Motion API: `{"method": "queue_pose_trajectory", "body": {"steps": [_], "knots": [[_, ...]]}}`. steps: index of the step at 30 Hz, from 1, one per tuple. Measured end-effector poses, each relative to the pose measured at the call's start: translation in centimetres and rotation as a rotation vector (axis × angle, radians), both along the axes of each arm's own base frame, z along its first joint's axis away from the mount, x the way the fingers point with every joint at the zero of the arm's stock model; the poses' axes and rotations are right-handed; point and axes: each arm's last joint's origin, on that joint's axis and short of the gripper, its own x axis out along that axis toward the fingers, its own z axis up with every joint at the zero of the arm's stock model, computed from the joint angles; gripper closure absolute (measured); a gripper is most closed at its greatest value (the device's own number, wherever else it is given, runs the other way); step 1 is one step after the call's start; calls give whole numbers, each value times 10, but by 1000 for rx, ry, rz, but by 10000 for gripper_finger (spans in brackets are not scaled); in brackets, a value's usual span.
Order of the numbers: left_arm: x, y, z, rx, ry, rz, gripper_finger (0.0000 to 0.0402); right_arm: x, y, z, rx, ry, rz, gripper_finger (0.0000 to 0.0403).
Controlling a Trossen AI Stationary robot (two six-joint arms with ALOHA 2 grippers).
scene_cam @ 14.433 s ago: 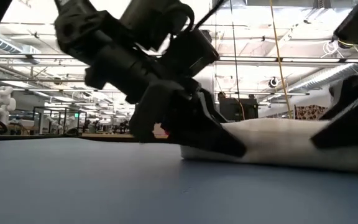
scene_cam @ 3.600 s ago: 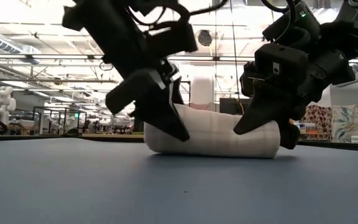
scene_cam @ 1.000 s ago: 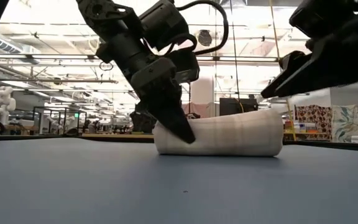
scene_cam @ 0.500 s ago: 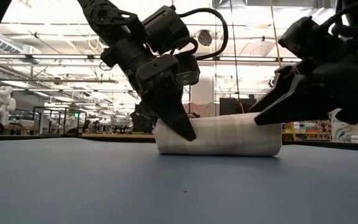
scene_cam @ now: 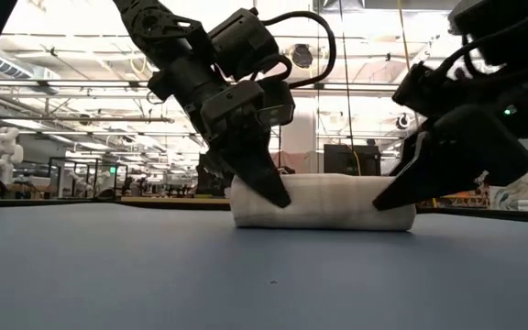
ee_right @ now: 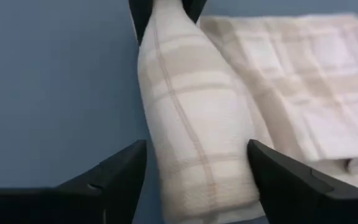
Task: Roll towel
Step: Roll the white towel
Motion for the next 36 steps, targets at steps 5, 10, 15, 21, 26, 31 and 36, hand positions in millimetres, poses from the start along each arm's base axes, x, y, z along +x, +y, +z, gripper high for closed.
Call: {"method": "queue_pose_trajectory", "body": {"steps": [5,10,15,21,26,31,36], "knots": [[3,0,2,11,-37,16,251,4,-5,-12,37,36,-17,117],[3,1,2,54,-42,49,215,3,-5,-13,31,39,-19,144],[-1,2,17,72,-56,61,176,3,-5,-14,35,44,-30,206],[-14,4,49,120,-74,62,147,2,-5,-14,52,45,-40,263],[-19,0,66,186,-118,98,141,2,-5,-14,81,38,-64,271],[-17,-36,55,331,-140,30,141,2,-5,-15,99,37,-77,265],[-18,-63,32,555,-126,22,141,3,-7,-15,114,38,-80,264]]}}
